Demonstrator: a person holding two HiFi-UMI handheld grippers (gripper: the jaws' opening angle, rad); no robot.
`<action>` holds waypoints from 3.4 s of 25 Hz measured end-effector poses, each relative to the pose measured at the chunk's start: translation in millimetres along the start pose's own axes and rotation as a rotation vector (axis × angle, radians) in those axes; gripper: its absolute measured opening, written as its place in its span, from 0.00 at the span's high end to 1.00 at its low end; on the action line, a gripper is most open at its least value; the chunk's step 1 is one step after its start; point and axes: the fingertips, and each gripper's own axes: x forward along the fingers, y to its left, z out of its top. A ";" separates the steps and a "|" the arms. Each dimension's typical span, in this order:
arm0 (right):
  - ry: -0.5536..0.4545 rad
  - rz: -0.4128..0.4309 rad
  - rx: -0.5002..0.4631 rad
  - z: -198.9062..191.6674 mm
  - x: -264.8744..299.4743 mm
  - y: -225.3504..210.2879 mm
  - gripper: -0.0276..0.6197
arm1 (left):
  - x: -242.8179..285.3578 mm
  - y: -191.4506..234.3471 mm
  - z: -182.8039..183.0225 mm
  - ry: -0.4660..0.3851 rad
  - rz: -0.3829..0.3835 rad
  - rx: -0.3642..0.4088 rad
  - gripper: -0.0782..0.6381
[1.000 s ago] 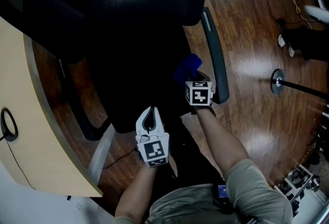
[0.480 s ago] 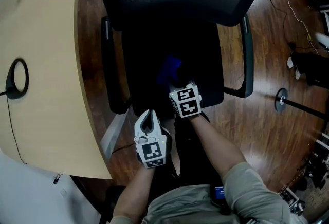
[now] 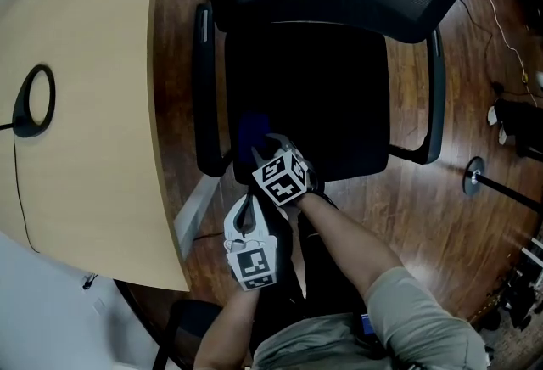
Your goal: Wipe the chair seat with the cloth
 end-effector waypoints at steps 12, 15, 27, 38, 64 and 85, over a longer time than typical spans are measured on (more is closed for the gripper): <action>0.007 -0.233 0.250 -87.1 -83.1 -143.7 0.82 | 36.6 -80.4 13.4 0.021 -0.085 0.107 0.88; 0.002 -0.335 0.354 -118.9 -118.5 -188.2 0.82 | 47.4 -116.2 20.4 0.018 -0.138 0.137 0.88; 0.062 -0.516 0.514 -216.8 -176.3 -250.5 0.82 | 84.9 -218.3 14.2 0.030 -0.299 0.231 0.88; -0.047 -0.471 0.441 -162.9 -173.7 -219.4 0.81 | 68.9 -158.4 13.2 0.019 -0.188 0.164 0.88; 0.054 -0.016 -0.009 -85.2 -20.3 57.9 0.81 | -3.2 33.9 -58.7 0.037 0.035 0.045 0.88; 0.101 -0.472 0.497 -262.5 -198.0 -192.7 0.81 | 53.1 -216.5 -13.2 0.028 -0.314 0.305 0.88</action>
